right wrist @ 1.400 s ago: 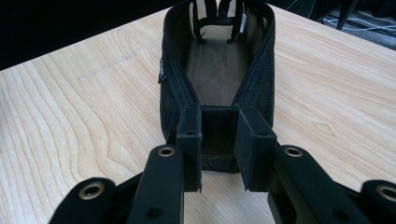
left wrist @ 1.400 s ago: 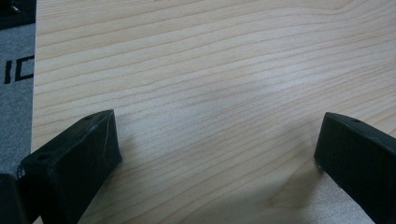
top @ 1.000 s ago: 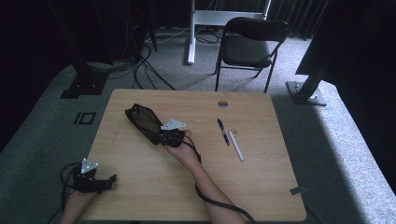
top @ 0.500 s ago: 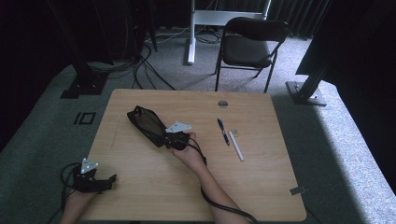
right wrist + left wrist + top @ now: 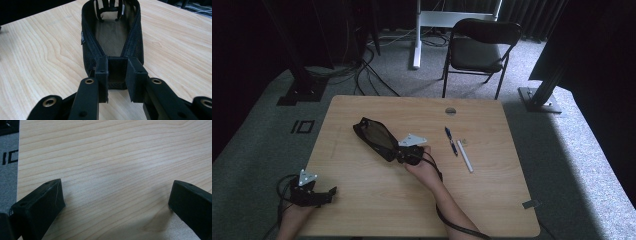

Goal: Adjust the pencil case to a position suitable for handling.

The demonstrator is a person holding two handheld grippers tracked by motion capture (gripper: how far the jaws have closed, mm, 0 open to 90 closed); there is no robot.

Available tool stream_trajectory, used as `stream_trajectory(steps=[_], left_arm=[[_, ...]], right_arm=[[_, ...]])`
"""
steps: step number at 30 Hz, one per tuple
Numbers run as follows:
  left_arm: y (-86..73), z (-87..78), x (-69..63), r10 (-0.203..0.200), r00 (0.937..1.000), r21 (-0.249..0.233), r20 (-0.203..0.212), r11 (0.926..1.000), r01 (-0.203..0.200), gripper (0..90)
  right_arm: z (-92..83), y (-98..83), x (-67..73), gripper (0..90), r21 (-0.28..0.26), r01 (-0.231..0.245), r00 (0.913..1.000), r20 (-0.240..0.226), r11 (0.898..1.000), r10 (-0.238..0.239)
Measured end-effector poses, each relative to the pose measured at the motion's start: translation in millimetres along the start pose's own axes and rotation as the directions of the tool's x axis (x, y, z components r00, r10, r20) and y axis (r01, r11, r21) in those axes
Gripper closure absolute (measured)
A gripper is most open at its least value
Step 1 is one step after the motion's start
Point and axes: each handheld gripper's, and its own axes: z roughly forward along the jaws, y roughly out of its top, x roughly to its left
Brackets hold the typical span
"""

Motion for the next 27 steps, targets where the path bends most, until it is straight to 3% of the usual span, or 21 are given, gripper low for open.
stream_trajectory(steps=[4,27], left_arm=[[0.0,0.0,0.0,0.0,1.0,0.0,0.0,1.0,0.0,0.2],[0.0,0.0,0.0,0.0,1.0,0.0,0.0,1.0,0.0,0.2]], right_arm=[[-7.0,-4.0,-0.5,73.2,-0.004,-0.005,0.9999,-0.016,1.0,0.005],[-48.7,-31.2,-11.1,73.3,0.0,-0.003,1.0,-0.005,1.0,0.003]])
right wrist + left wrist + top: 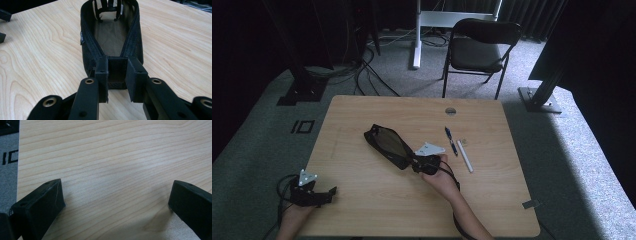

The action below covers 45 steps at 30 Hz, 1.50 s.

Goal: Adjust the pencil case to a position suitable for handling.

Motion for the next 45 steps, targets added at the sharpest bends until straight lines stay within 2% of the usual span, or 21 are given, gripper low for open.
stream_trajectory(steps=[13,24,32,39,45], left_arm=[[0.0,0.0,0.0,0.0,1.0,0.0,0.0,1.0,0.0,0.2],[0.0,0.0,0.0,0.0,1.0,0.0,0.0,1.0,0.0,0.3],[0.0,0.0,0.0,0.0,1.0,0.0,0.0,1.0,0.0,0.3],[0.0,0.0,0.0,0.0,1.0,0.0,0.0,1.0,0.0,0.3],[0.0,0.0,0.0,0.0,1.0,0.0,0.0,1.0,0.0,0.3]], right_arm=[[-25.3,-15.0,-8.1,73.3,0.003,-0.009,0.9996,0.027,1.0,0.009],[-48.1,-32.9,-8.1,73.2,-0.004,-0.032,0.999,0.031,0.999,0.032],[-66.4,-42.2,-3.6,73.3,0.006,-0.015,0.9988,0.046,1.0,0.015],[-80.1,-50.9,-5.1,73.3,0.016,-0.011,0.9982,0.059,1.0,0.01],[-92.6,-59.5,-7.5,73.2,0.007,-0.033,0.9967,0.074,0.999,0.033]])
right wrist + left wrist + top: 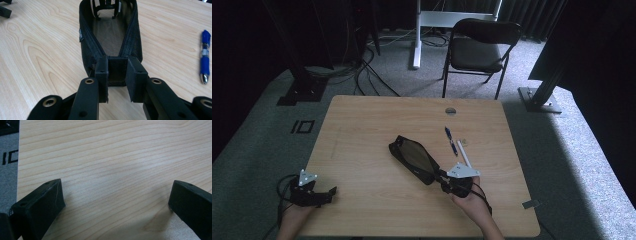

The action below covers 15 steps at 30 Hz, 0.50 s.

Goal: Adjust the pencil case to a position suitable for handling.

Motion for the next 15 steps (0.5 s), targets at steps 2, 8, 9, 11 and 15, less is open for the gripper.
stream_trajectory(steps=[2,8,9,11,15], left_arm=[[0.0,0.0,0.0,0.0,1.0,0.0,0.0,1.0,0.0,0.3],[0.0,0.0,0.0,0.0,1.0,0.0,0.0,1.0,0.0,0.2],[0.0,0.0,0.0,0.0,1.0,0.0,0.0,1.0,0.0,0.2],[0.0,0.0,0.0,0.0,1.0,0.0,0.0,1.0,0.0,0.3],[0.0,0.0,0.1,0.001,1.0,0.001,0.0,1.0,-0.001,0.3]], right_arm=[[-3.7,-2.7,-0.6,73.2,-0.003,-0.008,1.0,0.003,1.0,0.008],[-10.9,-10.5,-0.9,73.2,-0.002,-0.007,0.9997,0.023,1.0,0.007],[-11.7,-11.5,-0.9,73.2,-0.004,-0.01,0.9997,0.02,1.0,0.01],[-14.2,-14.1,0.0,73.2,-0.004,-0.015,0.9996,0.022,1.0,0.015],[-19.0,-18.7,0.5,73.2,-0.004,-0.014,0.9995,0.029,1.0,0.014]])
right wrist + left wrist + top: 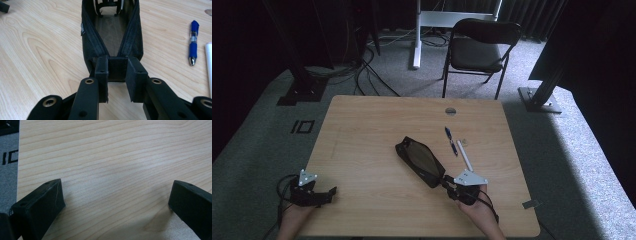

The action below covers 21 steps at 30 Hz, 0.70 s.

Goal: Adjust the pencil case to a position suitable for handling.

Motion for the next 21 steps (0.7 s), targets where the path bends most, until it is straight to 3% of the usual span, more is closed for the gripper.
stream_trajectory(steps=[12,21], left_arm=[[0.0,0.1,0.0,0.0,1.0,-0.001,0.0,1.0,0.0,0.3],[0.0,0.1,0.0,0.0,1.0,-0.001,0.0,1.0,0.0,0.3]], right_arm=[[-23.9,-14.7,-2.1,73.2,-0.005,-0.031,0.9995,0.011,1.0,0.031],[-42.8,-27.4,-3.1,73.2,-0.013,-0.051,0.9977,0.045,0.999,0.051]])
